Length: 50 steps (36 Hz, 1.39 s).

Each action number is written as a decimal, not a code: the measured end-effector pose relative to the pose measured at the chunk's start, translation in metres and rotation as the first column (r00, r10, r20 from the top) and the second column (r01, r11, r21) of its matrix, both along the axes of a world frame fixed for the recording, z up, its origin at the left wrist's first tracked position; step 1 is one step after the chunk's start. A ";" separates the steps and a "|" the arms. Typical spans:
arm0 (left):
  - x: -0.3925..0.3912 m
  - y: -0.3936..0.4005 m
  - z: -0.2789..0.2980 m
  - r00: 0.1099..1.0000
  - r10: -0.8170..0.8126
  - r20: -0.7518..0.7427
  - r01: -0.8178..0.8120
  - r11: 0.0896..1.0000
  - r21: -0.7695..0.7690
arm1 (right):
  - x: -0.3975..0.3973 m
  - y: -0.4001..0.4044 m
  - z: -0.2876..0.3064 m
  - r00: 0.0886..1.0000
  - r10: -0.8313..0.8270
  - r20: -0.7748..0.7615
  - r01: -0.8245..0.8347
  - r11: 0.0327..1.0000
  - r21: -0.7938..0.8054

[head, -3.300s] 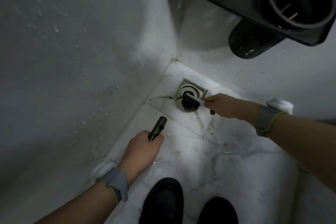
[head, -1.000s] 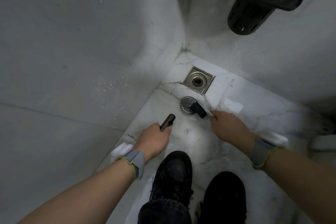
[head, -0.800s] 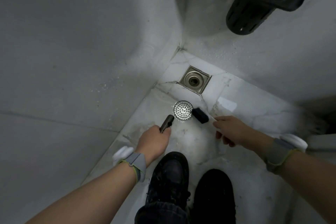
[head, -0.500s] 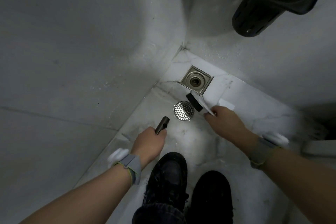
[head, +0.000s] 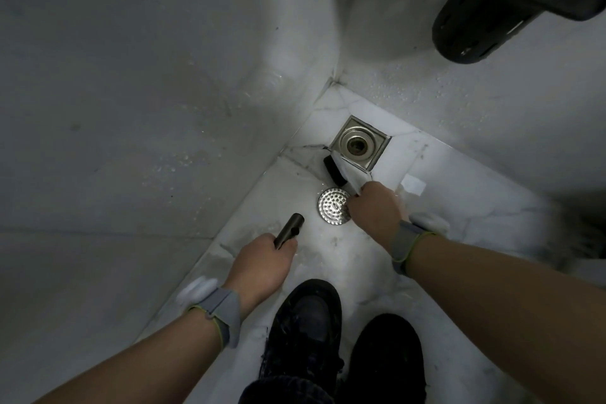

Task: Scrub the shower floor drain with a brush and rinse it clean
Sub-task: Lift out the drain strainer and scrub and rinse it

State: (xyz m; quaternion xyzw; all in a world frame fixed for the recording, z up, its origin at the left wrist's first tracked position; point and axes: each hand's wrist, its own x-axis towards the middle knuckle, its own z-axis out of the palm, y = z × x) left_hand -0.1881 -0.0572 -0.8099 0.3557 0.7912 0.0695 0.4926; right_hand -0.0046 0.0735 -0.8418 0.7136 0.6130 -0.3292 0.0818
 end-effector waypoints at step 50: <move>0.046 0.041 -0.002 0.991 -0.117 0.058 0.117 0.993 0.002 | 0.081 -0.035 0.027 0.944 0.326 0.057 -0.330 0.922 0.202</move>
